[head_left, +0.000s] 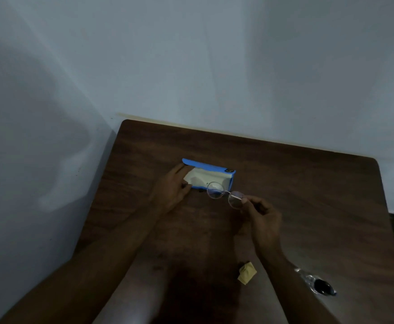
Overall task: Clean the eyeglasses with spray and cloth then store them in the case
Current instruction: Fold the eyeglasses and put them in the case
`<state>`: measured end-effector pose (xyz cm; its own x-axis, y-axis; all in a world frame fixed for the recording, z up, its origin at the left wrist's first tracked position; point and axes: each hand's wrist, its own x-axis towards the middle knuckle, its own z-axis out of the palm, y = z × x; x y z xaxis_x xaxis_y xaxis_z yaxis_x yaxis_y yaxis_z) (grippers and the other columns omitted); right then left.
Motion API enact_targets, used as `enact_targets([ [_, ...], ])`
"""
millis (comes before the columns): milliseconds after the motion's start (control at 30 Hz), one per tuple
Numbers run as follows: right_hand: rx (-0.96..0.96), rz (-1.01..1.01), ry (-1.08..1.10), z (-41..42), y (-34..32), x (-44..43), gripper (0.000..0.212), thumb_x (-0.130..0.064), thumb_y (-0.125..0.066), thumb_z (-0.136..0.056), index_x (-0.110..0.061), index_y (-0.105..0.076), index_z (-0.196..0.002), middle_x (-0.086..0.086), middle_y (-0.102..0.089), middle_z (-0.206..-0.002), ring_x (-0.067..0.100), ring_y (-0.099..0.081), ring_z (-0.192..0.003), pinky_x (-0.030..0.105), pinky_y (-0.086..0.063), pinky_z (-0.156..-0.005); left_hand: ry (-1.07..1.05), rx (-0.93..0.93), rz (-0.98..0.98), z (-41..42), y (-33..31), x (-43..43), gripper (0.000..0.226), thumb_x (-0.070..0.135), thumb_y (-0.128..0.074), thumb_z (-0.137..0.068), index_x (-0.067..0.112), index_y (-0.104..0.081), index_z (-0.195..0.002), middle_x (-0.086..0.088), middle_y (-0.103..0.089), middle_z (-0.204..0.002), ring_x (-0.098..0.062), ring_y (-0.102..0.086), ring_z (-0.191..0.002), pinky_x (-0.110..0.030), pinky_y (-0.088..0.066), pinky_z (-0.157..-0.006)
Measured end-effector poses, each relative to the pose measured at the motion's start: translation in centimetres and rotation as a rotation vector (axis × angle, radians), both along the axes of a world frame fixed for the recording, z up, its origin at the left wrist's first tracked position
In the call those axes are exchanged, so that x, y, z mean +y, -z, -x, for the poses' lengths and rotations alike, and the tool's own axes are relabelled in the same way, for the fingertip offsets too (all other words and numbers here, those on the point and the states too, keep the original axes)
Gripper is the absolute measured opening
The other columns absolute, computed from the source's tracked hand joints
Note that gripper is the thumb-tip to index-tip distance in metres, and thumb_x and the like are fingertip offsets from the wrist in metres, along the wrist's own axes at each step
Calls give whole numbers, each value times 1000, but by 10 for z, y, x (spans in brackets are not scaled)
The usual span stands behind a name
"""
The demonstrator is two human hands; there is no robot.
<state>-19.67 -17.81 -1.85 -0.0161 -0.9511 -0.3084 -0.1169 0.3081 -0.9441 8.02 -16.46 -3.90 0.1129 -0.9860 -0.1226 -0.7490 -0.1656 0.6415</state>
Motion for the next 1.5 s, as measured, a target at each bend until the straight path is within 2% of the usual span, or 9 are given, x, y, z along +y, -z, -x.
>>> enact_targets([
  [267,64,-4,-4,-23,10,-35,5,-33,-77,-90,-33,-80,-94,-7,-80,-92,10,-76,-87,27,-58,-69,36,11,-16,-6,-4,-14,67,13,-77,-94,11,-49,-155,-16,-55,-155,-32,-52,-143,-34,-37,-117],
  [400,244,-28,-59,-37,20,-51,14,-37,-74,-94,-26,-79,-101,-6,-79,-95,14,-75,-92,37,-62,-75,63,24,-43,-8,-6,-19,72,12,-79,-92,12,-47,-157,-16,-55,-155,-34,-55,-141,-45,-44,-118],
  [533,384,2,-169,-54,20,-58,15,-34,-69,-97,-24,-77,-105,-11,-74,-97,7,-69,-96,20,-51,-72,69,19,-46,-7,-6,-22,75,12,-80,-90,14,-47,-158,-16,-56,-154,-33,-60,-133,-43,-49,-112],
  [633,464,6,-234,-62,20,-58,16,-34,-66,-100,-22,-75,-106,-7,-72,-100,7,-64,-94,23,-51,-75,68,9,-48,-6,-3,-21,73,16,-78,-93,17,-46,-159,-14,-55,-153,-32,-67,-121,-39,-51,-107],
  [767,609,126,-309,-68,20,-57,18,-30,-64,-101,-18,-75,-108,-2,-75,-106,8,-65,-93,9,-39,-65,62,-1,-30,-6,3,-19,74,17,-79,-92,19,-45,-158,-14,-54,-155,-30,-64,-127,-36,-48,-110],
  [933,805,192,-432,-70,22,-60,26,-36,-56,-104,-20,-72,-116,3,-76,-109,20,-72,-97,30,-53,-74,70,-22,1,-6,9,-17,73,18,-81,-91,21,-48,-156,-11,-56,-154,-26,-71,-114,-28,-48,-101],
  [1067,987,286,-564,-67,26,-59,24,-35,-52,-105,-21,-71,-102,3,-70,-103,22,-68,-88,31,-48,-66,68,-54,22,-6,12,-15,73,21,-80,-91,22,-48,-156,-11,-55,-155,-22,-68,-118,-22,-41,-100],
  [1267,1151,417,-644,-65,28,-57,20,-30,-61,-99,-15,-74,-100,8,-62,-116,29,-66,-92,36,-53,-68,64,-36,20,-3,12,-11,70,22,-77,-95,22,-46,-157,-8,-53,-156,-6,-68,-95,-22,-51,-90],
  [1500,1130,428,-622,-65,24,-57,28,-37,-55,-103,-14,-71,-104,6,-57,-124,28,-64,-99,43,-59,-69,57,-82,48,4,6,-3,61,22,-68,-102,11,-46,-158,-11,-58,-152,-23,-72,-110,-44,-59,-95],
])
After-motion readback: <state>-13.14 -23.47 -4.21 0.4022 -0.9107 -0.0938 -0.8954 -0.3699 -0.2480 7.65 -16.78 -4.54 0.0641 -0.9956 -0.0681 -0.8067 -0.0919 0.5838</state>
